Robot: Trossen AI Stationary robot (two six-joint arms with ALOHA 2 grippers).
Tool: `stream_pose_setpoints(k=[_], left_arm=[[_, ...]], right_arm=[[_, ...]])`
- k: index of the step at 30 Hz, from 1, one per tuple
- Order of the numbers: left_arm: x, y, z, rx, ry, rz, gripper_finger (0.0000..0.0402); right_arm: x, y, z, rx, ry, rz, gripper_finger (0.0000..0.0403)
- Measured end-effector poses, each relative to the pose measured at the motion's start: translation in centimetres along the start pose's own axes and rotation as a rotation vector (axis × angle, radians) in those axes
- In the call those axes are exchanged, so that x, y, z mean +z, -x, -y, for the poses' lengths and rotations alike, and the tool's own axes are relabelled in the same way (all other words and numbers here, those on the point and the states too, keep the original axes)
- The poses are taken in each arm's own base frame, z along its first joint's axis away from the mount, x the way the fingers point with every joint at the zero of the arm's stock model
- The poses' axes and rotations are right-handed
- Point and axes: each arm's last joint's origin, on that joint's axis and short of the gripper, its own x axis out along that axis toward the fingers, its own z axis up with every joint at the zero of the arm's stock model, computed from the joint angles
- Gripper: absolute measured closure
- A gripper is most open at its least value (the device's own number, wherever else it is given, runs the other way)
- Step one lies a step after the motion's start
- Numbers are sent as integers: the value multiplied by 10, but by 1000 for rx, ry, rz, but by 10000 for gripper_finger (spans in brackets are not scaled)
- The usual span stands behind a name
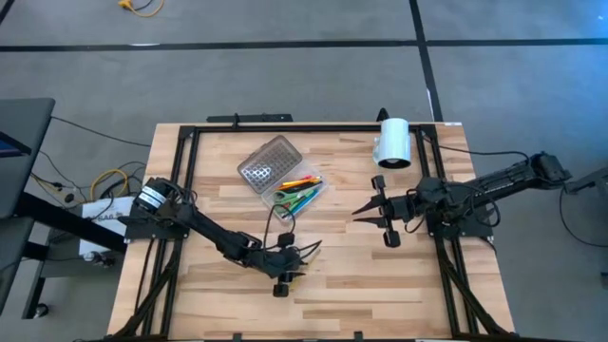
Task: Pick & place school supplies into a supply box
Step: Put the yellow pencil into the transparent supply box
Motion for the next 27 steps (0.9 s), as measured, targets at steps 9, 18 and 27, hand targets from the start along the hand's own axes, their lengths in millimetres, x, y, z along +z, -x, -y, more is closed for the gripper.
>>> stream_pose_setpoints(k=[9, 18, 27], left_arm=[[-16, -16, 2, 3, -3, -43, 278], [-16, -32, 5, -10, -20, -114, 278], [-16, -30, 4, 60, -66, -287, 278]], right_arm=[[0, 0, 0, 1, -8, -3, 339], [1, 0, -6, 35, -9, -3, 339], [2, 0, -13, 28, -8, -21, 339]])
